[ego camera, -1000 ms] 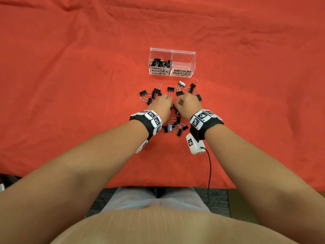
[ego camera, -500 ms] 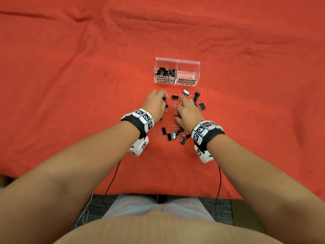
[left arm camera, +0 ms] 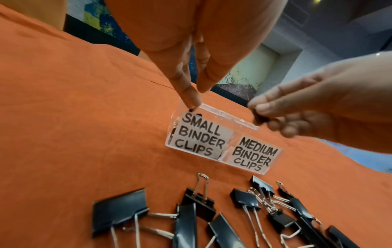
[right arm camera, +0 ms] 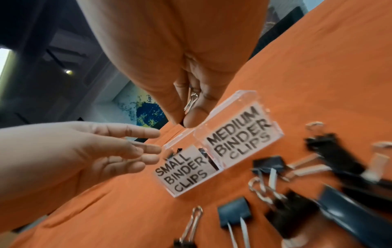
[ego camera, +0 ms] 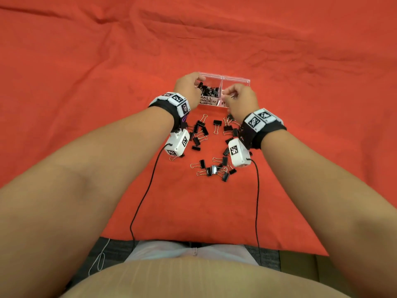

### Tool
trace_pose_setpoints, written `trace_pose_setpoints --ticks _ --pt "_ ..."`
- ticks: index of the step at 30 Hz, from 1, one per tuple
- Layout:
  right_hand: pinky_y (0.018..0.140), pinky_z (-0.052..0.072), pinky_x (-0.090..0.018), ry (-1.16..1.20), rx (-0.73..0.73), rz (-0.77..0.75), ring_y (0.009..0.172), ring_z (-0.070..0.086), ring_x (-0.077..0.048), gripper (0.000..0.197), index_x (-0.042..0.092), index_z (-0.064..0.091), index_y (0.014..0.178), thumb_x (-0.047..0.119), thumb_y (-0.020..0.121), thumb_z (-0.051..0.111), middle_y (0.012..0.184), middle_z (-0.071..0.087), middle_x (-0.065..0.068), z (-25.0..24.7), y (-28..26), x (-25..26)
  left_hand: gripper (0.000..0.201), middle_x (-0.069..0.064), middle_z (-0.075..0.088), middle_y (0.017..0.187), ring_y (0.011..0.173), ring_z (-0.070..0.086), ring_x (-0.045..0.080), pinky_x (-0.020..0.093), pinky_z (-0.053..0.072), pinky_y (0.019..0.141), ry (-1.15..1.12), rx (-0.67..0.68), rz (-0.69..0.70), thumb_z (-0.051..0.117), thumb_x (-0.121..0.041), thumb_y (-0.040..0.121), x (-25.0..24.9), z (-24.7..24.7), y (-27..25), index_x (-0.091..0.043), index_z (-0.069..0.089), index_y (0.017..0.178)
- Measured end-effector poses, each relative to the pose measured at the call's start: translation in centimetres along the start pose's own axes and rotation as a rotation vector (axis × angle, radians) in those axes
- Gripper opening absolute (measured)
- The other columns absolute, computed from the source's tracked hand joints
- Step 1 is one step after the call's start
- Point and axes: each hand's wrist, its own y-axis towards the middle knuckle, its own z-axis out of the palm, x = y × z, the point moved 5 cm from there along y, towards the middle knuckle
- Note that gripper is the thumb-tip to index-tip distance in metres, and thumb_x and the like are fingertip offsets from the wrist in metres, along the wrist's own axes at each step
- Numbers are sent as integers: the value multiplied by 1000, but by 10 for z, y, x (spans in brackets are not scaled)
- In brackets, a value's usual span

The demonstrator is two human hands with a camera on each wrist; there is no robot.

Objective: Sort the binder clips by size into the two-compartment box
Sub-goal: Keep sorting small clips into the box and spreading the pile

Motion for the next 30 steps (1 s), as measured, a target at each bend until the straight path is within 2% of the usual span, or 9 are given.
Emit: trace_pose_setpoints --ticks 3,8,12,16,18,21,24,27,30 --pt "79 57 -39 -20 1 -30 83 66 -19 14 19 65 97 11 86 60 96 69 -2 7 18 17 39 1 64 118 89 65 18 26 56 77 -41 -5 50 47 1 90 3 -4 -7 -22 63 116" --pt "81 55 -29 -132 26 -124 85 58 -12 32 17 62 115 3 88 52 112 66 -4 14 15 35 30 3 62 110 91 60 15 27 51 85 11 -1 53 47 1 87 33 -4 -30 -18 66 101" --pt "63 55 -20 -233 145 -203 67 57 -7 28 15 64 112 6 91 49 113 63 -1 35 -20 27 25 10 52 120 105 56 24 35 48 95 182 127 -44 62 -6 84 78 7 -50 -21 64 104" --pt "92 48 -37 -454 327 -264 101 53 -23 29 19 66 113 10 90 51 109 57 -7 65 -55 -5 38 11 51 119 106 56 29 40 48 97 252 222 -68 71 -19 81 95 15 -67 -25 61 117" --pt "98 43 -42 -471 357 -233 113 46 -30 32 21 65 115 10 89 51 107 58 -12 67 -65 -24 43 11 50 118 106 55 28 39 47 97 258 234 -47 71 -20 81 94 16 -71 -25 59 123" --pt "102 41 -44 -323 287 -165 112 48 -28 32 22 68 109 7 86 53 108 62 -11 48 -73 -42 50 10 51 116 105 55 25 32 45 96 229 243 -9 70 -18 83 88 19 -76 -23 55 129" --pt "93 45 -41 -241 135 -85 91 54 -25 31 20 70 101 3 82 53 94 64 -7 18 -76 -62 49 6 50 115 106 53 23 32 47 92 209 201 50 65 -11 83 79 22 -85 -24 54 129" --pt "85 46 -38 -295 52 7 93 54 -29 23 17 68 94 4 80 54 88 61 -7 -1 -84 -84 32 2 48 108 106 49 20 38 50 87 234 108 112 62 -12 83 69 29 -96 -24 61 113" --pt "85 46 -39 -329 40 68 95 53 -30 12 15 65 91 11 82 59 90 61 -10 -2 -95 -100 15 0 46 103 100 49 18 39 51 79 299 189 147 64 -22 84 59 48 -110 -23 61 99"
